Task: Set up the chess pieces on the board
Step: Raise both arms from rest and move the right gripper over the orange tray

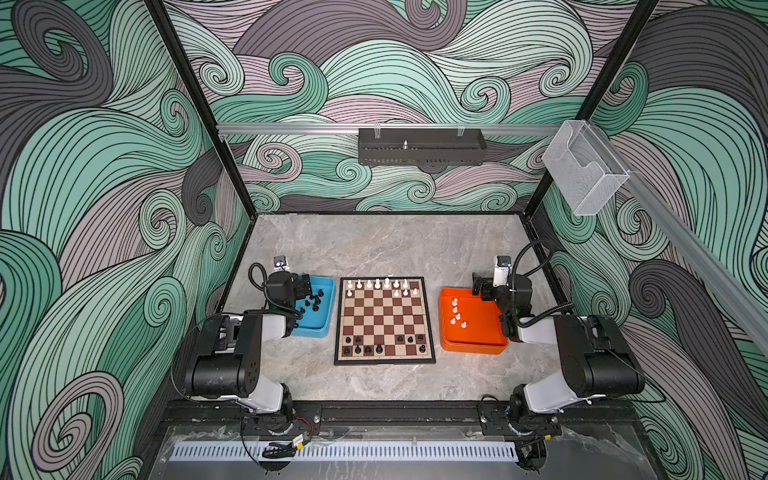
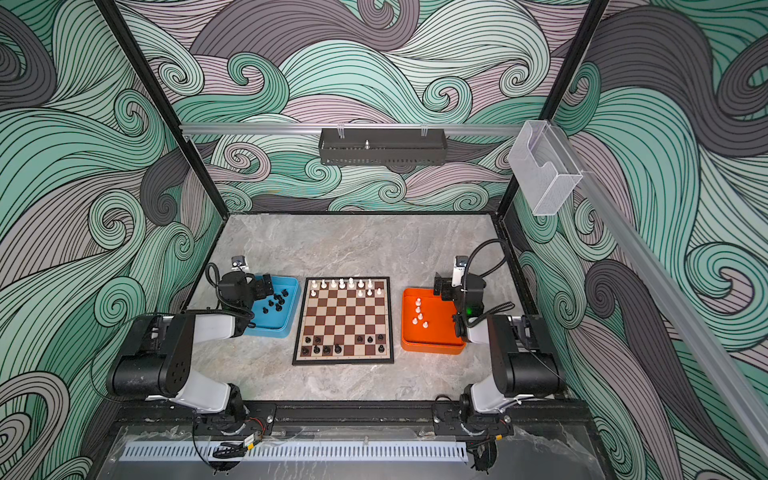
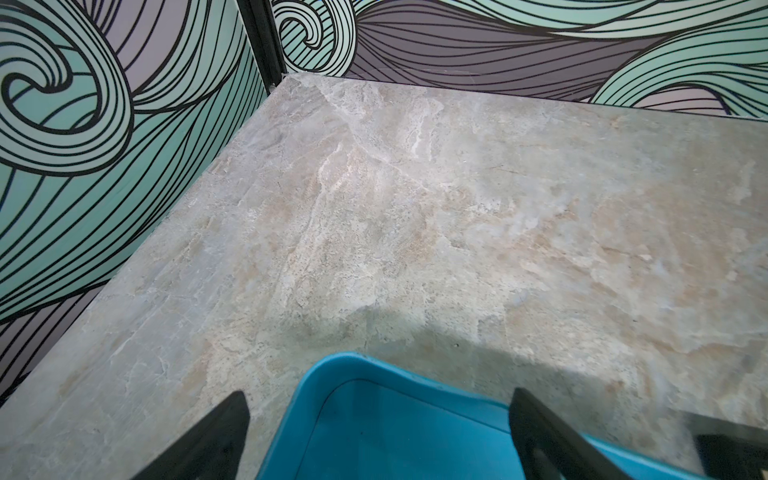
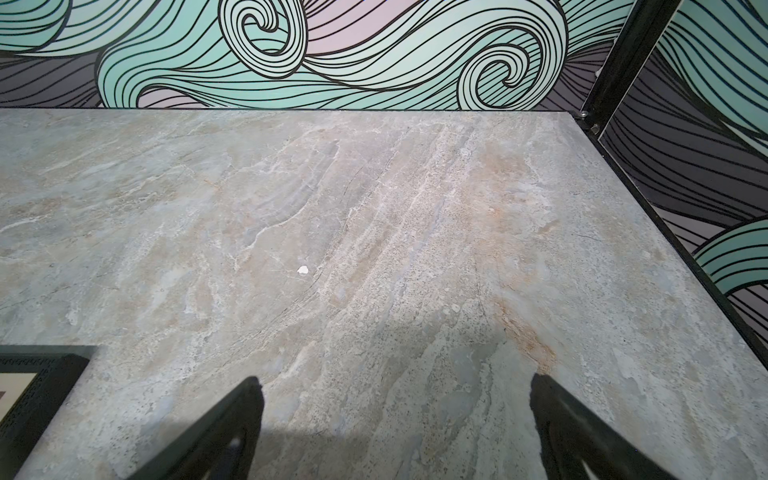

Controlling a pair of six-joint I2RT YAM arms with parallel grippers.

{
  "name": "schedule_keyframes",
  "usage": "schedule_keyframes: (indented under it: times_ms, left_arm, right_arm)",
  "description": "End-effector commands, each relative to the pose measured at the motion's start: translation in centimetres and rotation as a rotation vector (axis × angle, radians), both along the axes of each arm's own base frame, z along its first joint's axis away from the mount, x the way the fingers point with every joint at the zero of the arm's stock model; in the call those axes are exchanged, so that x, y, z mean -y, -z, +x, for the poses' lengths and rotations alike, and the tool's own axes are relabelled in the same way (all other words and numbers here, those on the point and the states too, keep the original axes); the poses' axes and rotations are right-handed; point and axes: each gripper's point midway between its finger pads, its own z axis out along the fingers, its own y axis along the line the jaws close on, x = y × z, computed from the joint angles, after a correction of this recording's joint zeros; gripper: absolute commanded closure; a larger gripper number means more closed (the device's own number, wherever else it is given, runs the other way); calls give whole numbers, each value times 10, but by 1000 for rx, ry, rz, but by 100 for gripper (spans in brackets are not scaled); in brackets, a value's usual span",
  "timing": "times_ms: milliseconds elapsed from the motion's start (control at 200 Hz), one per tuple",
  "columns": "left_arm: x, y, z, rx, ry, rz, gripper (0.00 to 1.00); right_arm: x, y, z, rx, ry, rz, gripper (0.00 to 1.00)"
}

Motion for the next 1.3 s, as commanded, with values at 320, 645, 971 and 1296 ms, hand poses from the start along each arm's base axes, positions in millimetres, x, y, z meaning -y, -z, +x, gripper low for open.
schedule_keyframes:
  times_ms: [320,645,971,1296]
  left_arm:
    - [-26,-83,-9,6,-179,30,1]
    - [-53,-156,-23,2,-388,-16,1]
    - [6,-181,23,26,7,-119,1]
    - [108,-137,56,-228,485,-248,1]
  right_arm:
    - [18,-55,-2,-34,114,102,1]
    - [5,-144,-10,-106,101,240,1]
    - [-13,-130,-35,-302,97,352,1]
    - [-54,-49,-79,-615,1,218,1]
